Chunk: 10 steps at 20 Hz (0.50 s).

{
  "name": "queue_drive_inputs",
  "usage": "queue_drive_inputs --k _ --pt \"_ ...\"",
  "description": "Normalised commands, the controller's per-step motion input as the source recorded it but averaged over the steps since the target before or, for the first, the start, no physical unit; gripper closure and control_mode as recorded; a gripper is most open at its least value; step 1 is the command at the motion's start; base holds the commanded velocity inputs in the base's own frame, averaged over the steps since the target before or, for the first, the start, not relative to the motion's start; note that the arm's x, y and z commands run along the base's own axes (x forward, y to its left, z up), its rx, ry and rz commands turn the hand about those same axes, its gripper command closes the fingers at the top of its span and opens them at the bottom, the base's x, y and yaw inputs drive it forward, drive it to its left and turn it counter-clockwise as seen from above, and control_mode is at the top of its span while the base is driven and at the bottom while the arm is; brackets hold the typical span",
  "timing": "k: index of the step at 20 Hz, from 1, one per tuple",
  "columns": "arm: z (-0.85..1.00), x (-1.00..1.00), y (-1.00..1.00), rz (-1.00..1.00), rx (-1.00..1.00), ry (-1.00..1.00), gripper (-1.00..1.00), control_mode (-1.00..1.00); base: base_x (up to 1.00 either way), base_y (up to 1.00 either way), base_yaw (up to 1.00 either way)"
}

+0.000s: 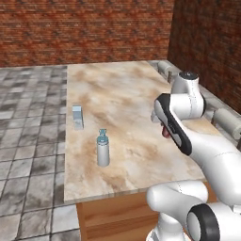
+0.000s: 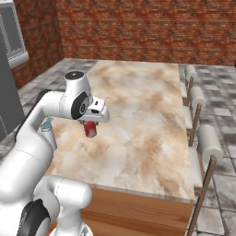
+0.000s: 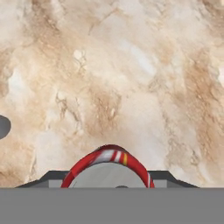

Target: Move the drinks to the dining counter.

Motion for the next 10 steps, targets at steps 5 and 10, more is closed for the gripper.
queue_drive_inputs --k 5,10 --pt "-0.15 0.00 -0.02 0.00 0.03 0.05 1.00 -1.00 0.00 0.00 0.00" --pt "-0.22 0.00 -0.09 0.00 0.02 0.02 1.00 -1.00 0.00 0.00 0.00"
